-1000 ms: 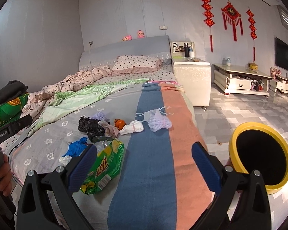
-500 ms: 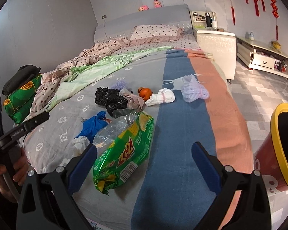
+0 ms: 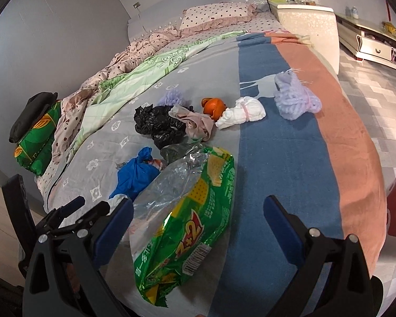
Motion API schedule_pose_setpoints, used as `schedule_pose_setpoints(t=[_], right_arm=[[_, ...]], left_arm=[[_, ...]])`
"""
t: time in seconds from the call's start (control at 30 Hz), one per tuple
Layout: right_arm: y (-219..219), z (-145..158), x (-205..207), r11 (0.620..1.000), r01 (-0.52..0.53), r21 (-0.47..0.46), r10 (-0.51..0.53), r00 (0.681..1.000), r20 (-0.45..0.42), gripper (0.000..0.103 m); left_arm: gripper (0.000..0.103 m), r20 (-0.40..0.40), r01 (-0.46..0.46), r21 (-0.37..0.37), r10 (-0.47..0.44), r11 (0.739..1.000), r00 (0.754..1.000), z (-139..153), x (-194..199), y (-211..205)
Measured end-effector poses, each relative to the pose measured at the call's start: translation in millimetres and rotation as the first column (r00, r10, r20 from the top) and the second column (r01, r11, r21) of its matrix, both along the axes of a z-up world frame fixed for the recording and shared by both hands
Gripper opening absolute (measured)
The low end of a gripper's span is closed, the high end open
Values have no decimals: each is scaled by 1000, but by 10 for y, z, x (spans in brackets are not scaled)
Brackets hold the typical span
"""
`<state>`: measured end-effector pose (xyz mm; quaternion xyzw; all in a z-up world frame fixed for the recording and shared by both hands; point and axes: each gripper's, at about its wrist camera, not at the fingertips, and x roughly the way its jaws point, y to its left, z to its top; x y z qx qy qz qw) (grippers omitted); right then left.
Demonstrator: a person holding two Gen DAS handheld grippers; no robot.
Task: Collect trash
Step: 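Grasp the green chip bag with the right tool while the left tool grasps the white crumpled bundle, then carry the chip bag and white bundle in both tools over the yellow-rimmed bin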
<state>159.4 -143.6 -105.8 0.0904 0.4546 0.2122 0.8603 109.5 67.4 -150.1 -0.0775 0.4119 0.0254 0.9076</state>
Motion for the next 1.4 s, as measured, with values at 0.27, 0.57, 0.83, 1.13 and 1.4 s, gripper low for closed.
schedule_pose_setpoints(t=[0.27, 0.57, 0.83, 1.13, 1.4], right_arm=[[12, -288, 145, 999, -24, 29, 28, 994, -109, 92], [105, -462, 141, 996, -70, 47, 77, 984, -160, 66], [30, -445, 86, 997, -63, 33, 67, 987, -148, 24], [14, -309, -45, 997, -78, 3, 78, 995, -61, 8], [-67, -149, -152, 998, -58, 20, 59, 998, -15, 8]], left_arm=[[76, -36, -9, -36, 8, 999, 999, -200, 68, 90], [32, -10, 70, -114, -71, 991, 997, -300, 105, 77], [27, 27, 84, -173, -81, 981, 996, -258, 10, 172], [26, 100, 134, -172, -118, 976, 988, 5, -280, 205], [27, 150, 155, -243, -121, 957, 981, 239, -451, 383]])
